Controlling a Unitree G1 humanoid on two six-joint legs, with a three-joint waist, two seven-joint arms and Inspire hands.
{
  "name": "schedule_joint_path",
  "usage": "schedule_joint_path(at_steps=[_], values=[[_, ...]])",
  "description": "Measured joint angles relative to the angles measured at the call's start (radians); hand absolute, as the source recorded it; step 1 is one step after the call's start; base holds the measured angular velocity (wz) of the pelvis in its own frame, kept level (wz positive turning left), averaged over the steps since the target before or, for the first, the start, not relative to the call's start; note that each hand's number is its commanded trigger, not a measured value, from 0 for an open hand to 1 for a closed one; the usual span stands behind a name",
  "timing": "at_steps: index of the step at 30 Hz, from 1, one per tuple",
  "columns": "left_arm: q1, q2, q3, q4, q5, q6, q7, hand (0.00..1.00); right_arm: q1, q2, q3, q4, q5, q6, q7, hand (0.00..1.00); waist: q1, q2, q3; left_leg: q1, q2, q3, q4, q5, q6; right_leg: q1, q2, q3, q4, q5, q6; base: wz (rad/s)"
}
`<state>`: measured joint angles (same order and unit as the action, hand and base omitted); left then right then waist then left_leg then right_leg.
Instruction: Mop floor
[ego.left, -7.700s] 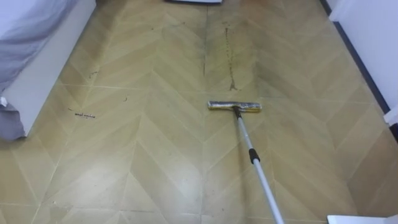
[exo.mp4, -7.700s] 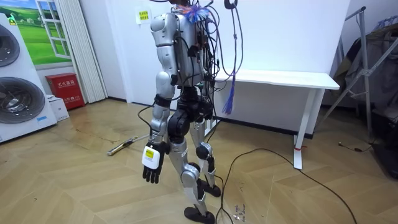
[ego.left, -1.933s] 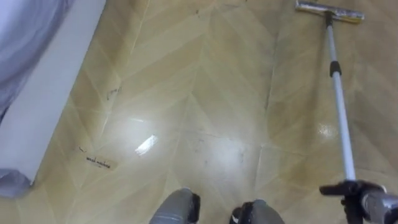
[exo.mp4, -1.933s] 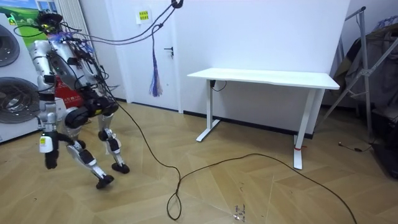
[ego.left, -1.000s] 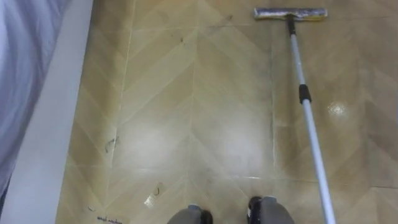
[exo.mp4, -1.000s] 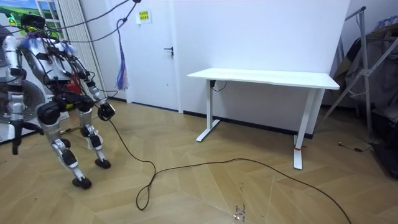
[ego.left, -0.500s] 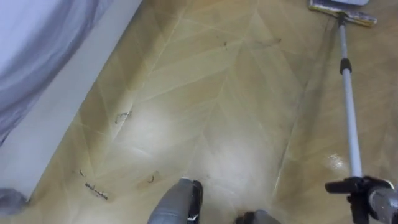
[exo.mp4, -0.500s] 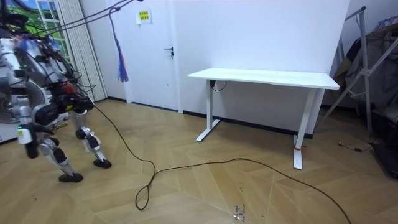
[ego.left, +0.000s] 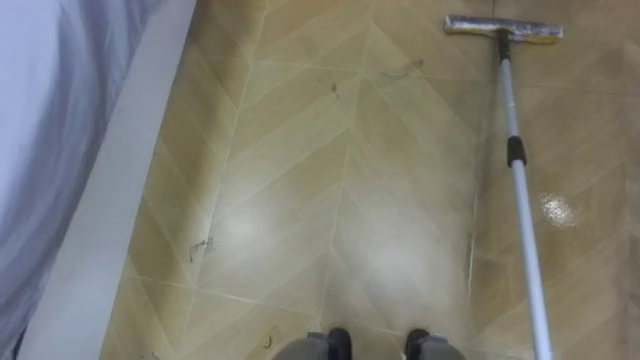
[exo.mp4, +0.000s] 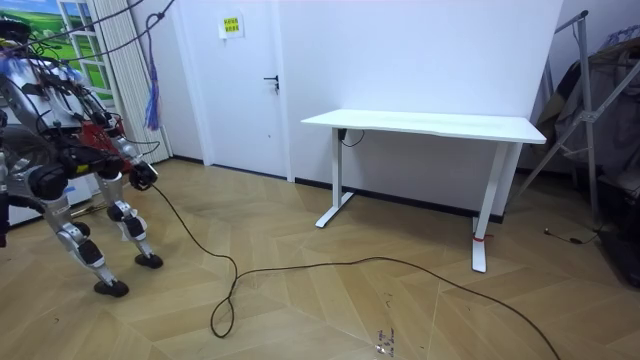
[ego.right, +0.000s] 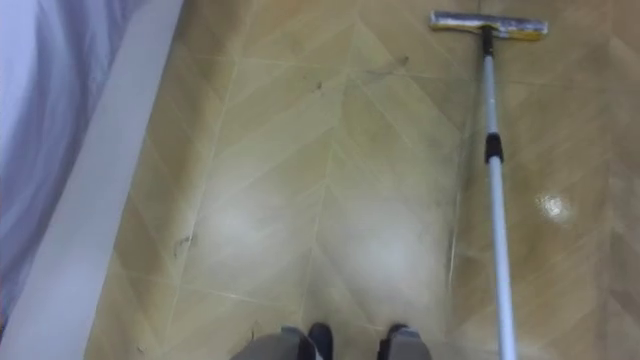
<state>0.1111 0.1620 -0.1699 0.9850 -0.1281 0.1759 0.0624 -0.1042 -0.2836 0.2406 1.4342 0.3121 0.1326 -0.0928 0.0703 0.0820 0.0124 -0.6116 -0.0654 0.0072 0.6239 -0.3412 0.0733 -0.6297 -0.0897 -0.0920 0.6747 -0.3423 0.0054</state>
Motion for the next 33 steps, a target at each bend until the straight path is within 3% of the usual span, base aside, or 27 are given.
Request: schedule_joint_path(at_steps=[4, 6, 9, 13, 16, 18, 21, 24, 28, 33], values=[[0.001, 0.004, -0.008, 0.005, 0.0, 0.004, -0.001, 0.0, -0.011, 0.014, -0.001, -0.025, 0.042, 0.01, 0.0, 1.0, 0.002, -0.017, 0.0045, 0.05, 0.01, -0.013, -0.067, 0.033, -0.016, 0.061, 0.004, -0.039, -0.078, 0.022, -0.019, 0.16], [-0.002, 0.009, 0.003, 0.024, 0.001, -0.009, -0.004, 0.0, -0.057, 0.015, -0.013, -0.02, 0.057, 0.028, 0.036, 1.0, 0.007, -0.036, 0.0142, 0.075, 0.023, -0.018, -0.103, 0.054, -0.027, 0.093, 0.011, -0.059, -0.124, 0.045, -0.031, 0.05], [-0.004, 0.014, 0.003, 0.039, 0.001, -0.015, -0.011, 0.0, -0.132, -0.016, -0.049, 0.0, 0.058, 0.045, 0.076, 1.0, 0.011, -0.039, 0.0161, 0.095, 0.026, -0.035, -0.109, 0.062, -0.033, 0.125, 0.012, -0.085, -0.143, 0.052, -0.037, 0.18], [-0.013, 0.028, 0.011, 0.082, 0.008, -0.012, -0.038, 0.0, -0.213, -0.058, -0.07, 0.006, 0.053, 0.067, 0.123, 1.0, 0.02, -0.052, 0.0208, 0.14, 0.02, -0.037, -0.123, 0.073, -0.036, 0.167, 0.009, -0.085, -0.152, 0.052, -0.038, 0.06], [-0.011, 0.039, 0.025, 0.093, 0.014, -0.001, -0.046, 0.0, -0.215, -0.06, -0.088, 0.008, 0.049, 0.068, 0.145, 1.0, 0.017, -0.059, 0.0211, 0.201, 0.02, -0.036, -0.163, 0.09, -0.036, 0.232, 0.006, -0.099, -0.188, 0.058, -0.035, 0.18], [-0.004, 0.045, 0.051, 0.094, 0.014, 0.004, -0.048, 0.0, -0.156, -0.052, -0.088, 0.008, 0.08, 0.07, 0.168, 1.0, 0.017, -0.062, 0.0187, 0.28, 0.031, -0.031, -0.214, 0.101, -0.035, 0.328, 0.017, -0.122, -0.265, 0.073, -0.027, 0.35], [0.015, 0.051, 0.076, 0.084, 0.019, 0.014, -0.044, 0.0, -0.067, -0.009, -0.087, 0.006, 0.088, 0.067, 0.173, 1.0, 0.016, -0.08, 0.0044, 0.374, 0.038, -0.03, -0.286, 0.114, -0.038, 0.436, 0.035, -0.139, -0.361, 0.1, -0.025, 0.1], [0.046, 0.04, 0.087, 0.049, 0.022, 0.014, -0.029, 0.0, 0.038, 0.013, -0.084, 0.002, 0.111, 0.051, 0.184, 1.0, 0.01, -0.085, -0.0076, 0.457, 0.037, -0.026, -0.334, 0.114, -0.037, 0.543, 0.051, -0.153, -0.449, 0.125, -0.019, 0.01], [0.07, 0.026, 0.105, 0.01, 0.023, 0.021, 0.013, 0.0, 0.111, 0.032, -0.068, 0.002, 0.08, 0.045, 0.179, 1.0, -0.005, -0.093, -0.0085, 0.553, 0.039, 0.0, -0.387, 0.114, -0.037, 0.621, 0.056, -0.128, -0.477, 0.127, -0.016, -0.17], [0.073, 0.006, 0.136, -0.007, 0.022, 0.014, 0.02, 0.0, 0.142, 0.06, -0.067, -0.003, 0.036, 0.045, 0.181, 1.0, -0.022, -0.102, -0.0114, 0.634, 0.044, 0.021, -0.426, 0.114, -0.037, 0.675, 0.062, -0.105, -0.493, 0.127, -0.016, -0.18]])
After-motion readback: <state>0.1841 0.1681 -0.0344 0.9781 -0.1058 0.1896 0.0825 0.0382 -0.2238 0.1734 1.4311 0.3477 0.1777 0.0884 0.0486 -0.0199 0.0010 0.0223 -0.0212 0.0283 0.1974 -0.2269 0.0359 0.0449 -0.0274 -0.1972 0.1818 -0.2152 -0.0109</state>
